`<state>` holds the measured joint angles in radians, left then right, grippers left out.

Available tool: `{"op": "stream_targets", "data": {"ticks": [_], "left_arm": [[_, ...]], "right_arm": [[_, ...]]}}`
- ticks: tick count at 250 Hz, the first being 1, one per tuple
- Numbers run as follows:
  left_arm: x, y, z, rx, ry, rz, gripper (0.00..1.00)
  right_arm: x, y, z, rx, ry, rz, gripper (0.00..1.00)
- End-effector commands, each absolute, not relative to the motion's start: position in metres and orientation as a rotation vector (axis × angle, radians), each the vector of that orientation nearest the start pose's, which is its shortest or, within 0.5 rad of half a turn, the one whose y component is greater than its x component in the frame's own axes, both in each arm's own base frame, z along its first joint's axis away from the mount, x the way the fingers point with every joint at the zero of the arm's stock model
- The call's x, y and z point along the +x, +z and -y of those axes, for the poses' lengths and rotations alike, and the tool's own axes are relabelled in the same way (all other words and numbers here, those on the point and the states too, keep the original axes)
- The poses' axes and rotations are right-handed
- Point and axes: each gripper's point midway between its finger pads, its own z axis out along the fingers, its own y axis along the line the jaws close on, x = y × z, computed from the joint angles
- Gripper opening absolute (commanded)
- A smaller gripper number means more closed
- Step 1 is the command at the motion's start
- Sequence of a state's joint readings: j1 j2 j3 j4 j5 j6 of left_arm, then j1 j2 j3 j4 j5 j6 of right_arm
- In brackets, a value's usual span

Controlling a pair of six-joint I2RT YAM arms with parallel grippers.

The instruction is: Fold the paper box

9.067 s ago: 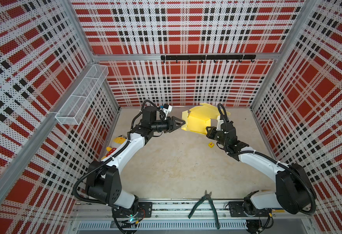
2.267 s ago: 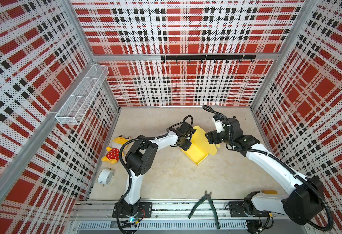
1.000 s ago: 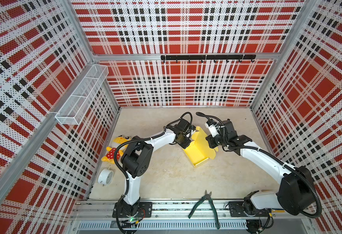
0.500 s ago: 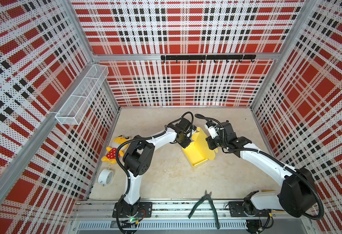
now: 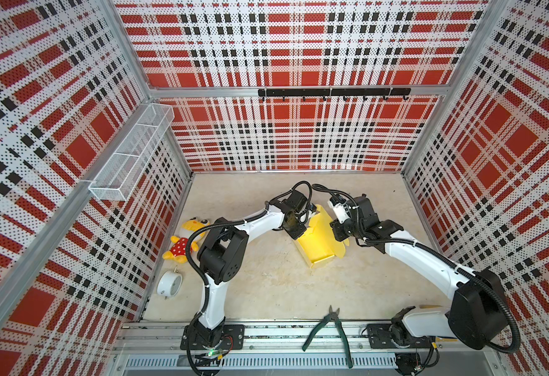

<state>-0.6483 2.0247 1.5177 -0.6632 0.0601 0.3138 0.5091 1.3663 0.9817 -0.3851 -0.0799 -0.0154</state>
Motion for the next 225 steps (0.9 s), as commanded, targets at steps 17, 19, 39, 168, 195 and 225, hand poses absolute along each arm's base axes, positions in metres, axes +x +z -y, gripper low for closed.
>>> {"op": "stream_targets", "data": {"ticks": [17, 19, 39, 168, 195, 225], "left_arm": [[0.352, 0.034, 0.288, 1.408, -0.117, -2.487, 0.23], [0.351, 0.034, 0.288, 1.412, -0.113, -2.486, 0.23], [0.348, 0.031, 0.287, 1.456, -0.071, -2.475, 0.22], [0.348, 0.033, 0.281, 1.448, -0.013, -2.454, 0.23], [0.345, 0.028, 0.282, 1.453, -0.038, -2.467, 0.10], [0.345, 0.029, 0.284, 1.459, -0.037, -2.463, 0.00]], "right_arm": [[0.340, 0.194, -0.218, -0.678, 0.351, -2.170, 0.08], [0.340, 0.193, -0.219, -0.678, 0.351, -2.170, 0.08], [0.340, 0.195, -0.217, -0.661, 0.346, -2.167, 0.07], [0.352, 0.165, -0.185, -0.497, 0.336, -2.260, 0.05], [0.354, 0.169, -0.180, -0.460, 0.379, -2.235, 0.05], [0.353, 0.168, -0.185, -0.468, 0.416, -2.248, 0.05]]}}
